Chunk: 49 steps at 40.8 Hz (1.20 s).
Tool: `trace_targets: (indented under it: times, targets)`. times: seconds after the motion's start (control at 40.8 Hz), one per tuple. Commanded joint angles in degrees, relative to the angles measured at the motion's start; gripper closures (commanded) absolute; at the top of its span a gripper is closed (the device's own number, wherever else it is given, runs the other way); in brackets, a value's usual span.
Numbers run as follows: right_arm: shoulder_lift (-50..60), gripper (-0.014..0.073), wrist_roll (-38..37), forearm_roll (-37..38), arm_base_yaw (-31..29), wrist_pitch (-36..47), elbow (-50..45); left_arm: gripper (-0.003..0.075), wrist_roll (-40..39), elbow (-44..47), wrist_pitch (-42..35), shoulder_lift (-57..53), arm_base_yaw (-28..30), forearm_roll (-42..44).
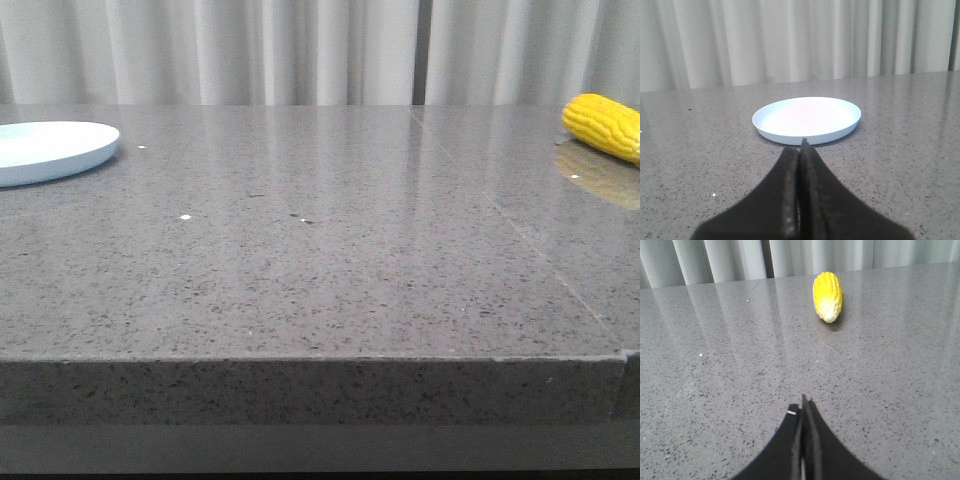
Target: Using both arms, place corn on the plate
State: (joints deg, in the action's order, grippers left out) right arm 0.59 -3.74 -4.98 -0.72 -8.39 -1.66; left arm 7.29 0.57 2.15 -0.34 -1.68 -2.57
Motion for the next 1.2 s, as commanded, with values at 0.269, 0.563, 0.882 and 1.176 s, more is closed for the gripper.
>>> trace_targets:
  times: [0.269, 0.563, 0.882, 1.176]
  targets:
    - [1.0, 0.0679, 0.1, 0.3, -0.4, 4.7, 1.4, 0.0741, -0.4, 1.2, -4.7, -0.9, -0.1, 0.0]
    - [1.0, 0.0679, 0.1, 0.3, -0.4, 4.7, 1.4, 0.0741, -0.4, 1.2, -6.2, -0.9, 0.0, 0.1]
    - [1.0, 0.0679, 0.1, 0.3, -0.4, 10.7, 3.5, 0.0741, -0.4, -0.2, -12.0, -0.9, 0.0, 0.0]
    - [-0.9, 0.0679, 0.8, 3.4, -0.4, 0.3, 20.8, 0.0741, -0.4, -18.8, -5.8, 0.1, 0.0, -0.2]
